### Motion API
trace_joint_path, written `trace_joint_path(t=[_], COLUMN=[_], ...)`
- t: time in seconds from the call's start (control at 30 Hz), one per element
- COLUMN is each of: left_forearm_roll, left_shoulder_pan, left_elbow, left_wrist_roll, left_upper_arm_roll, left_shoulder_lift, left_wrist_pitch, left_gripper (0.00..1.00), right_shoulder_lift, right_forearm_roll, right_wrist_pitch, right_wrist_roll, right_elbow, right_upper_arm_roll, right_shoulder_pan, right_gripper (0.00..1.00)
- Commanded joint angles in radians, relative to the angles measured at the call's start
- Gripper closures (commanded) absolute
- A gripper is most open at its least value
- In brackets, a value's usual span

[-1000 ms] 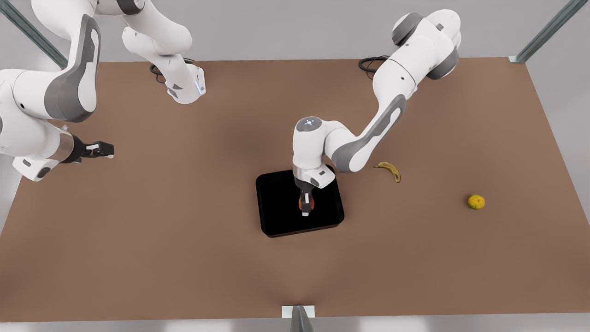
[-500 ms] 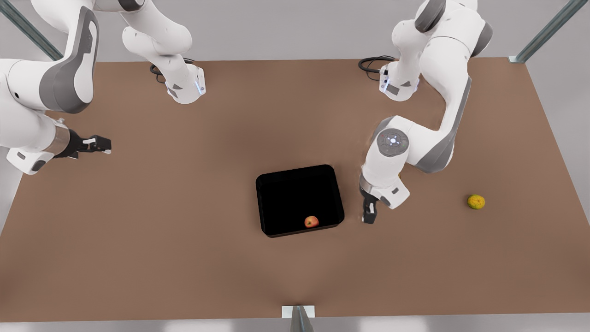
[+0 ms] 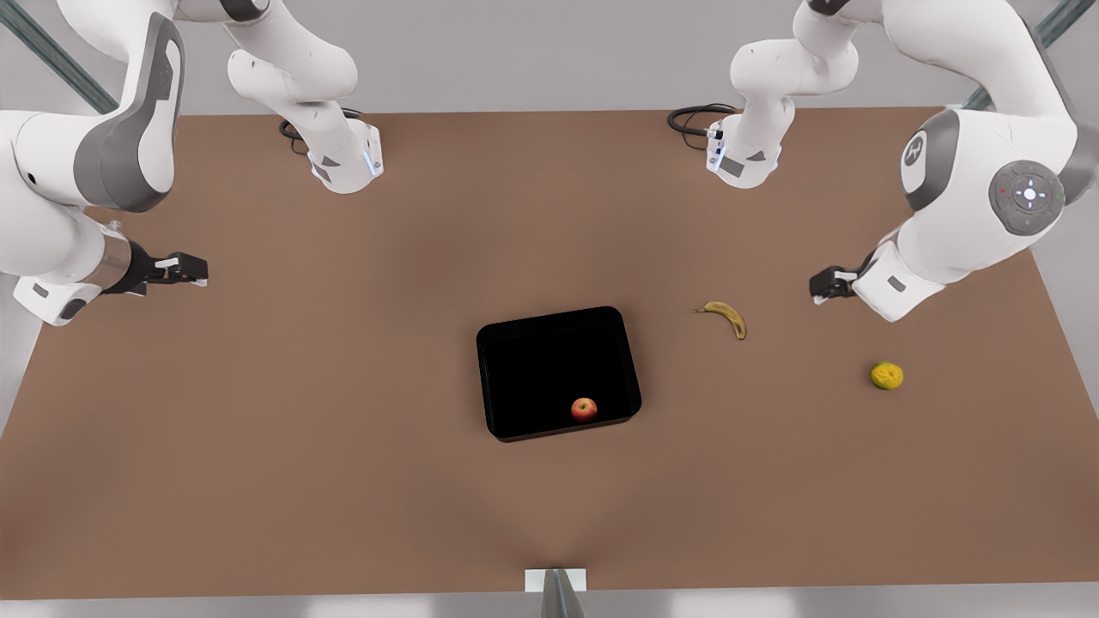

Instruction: Place the storage box in the middle with the right arm, and place the apple in the storage box with the left arm

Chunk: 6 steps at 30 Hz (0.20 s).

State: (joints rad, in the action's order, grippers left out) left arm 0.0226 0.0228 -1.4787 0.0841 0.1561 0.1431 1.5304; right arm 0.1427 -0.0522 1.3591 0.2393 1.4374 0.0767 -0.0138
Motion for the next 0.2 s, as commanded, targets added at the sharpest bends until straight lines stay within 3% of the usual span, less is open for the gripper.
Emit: trace_joint_path(t=[0.0,0.17], left_forearm_roll=[0.007,0.007], left_shoulder_pan=[-0.004,-0.04], left_elbow=[-0.041,-0.089], left_wrist_roll=[0.0,0.023], left_upper_arm_roll=[-0.003,-0.033], left_shoulder_lift=[-0.019,-0.048], left_wrist_pitch=[0.031,0.062], left_gripper=[0.0,0.0], right_shoulder_lift=[0.0,0.001], right_forearm_roll=[0.0,0.0], right_wrist_pitch=[0.0,0.0], right_wrist_roll=[0.0,-0.002], right_elbow=[0.002,0.002], right_upper_arm_roll=[0.0,0.0], right_shoulder_pan=[0.0,0.0], right_gripper=[0.0,0.0])
